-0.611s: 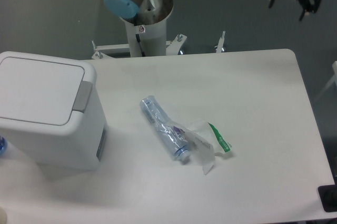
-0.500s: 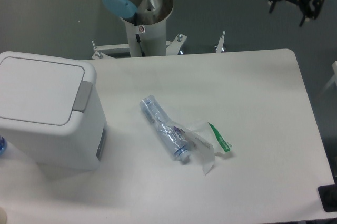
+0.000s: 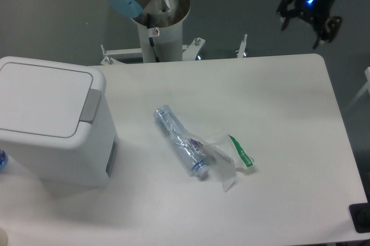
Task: Open the trash can
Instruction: 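Move the open gripper across the table toward the white trash can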
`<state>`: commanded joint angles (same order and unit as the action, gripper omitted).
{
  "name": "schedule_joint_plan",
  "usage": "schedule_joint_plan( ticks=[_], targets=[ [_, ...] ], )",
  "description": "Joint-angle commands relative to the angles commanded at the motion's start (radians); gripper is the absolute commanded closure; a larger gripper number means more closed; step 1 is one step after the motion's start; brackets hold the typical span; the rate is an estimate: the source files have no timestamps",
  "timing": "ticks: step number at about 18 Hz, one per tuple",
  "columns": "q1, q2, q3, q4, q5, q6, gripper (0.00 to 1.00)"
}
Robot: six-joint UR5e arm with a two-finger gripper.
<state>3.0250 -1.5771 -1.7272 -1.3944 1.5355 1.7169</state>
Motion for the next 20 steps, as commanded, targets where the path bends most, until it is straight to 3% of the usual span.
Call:
schedule_joint_plan(
  ticks=[3,7,11,17,20],
  targets=[
    [-0.035,0.045,-0.003,-0.006,-0.012,-0.210,0.00],
    [-0.176,0.043,-0.005,-0.009,-0.029,-0.431,0.00],
    [-0.239,0.032,0.006,-0.009,-0.049,-0.526,0.00],
    [-0.290,0.049,0.005,-0.011,-0.257,-0.646,0.00],
    [-0.339,0.048,0.009,-0.009,-0.313,-0.782,0.00]
  ],
)
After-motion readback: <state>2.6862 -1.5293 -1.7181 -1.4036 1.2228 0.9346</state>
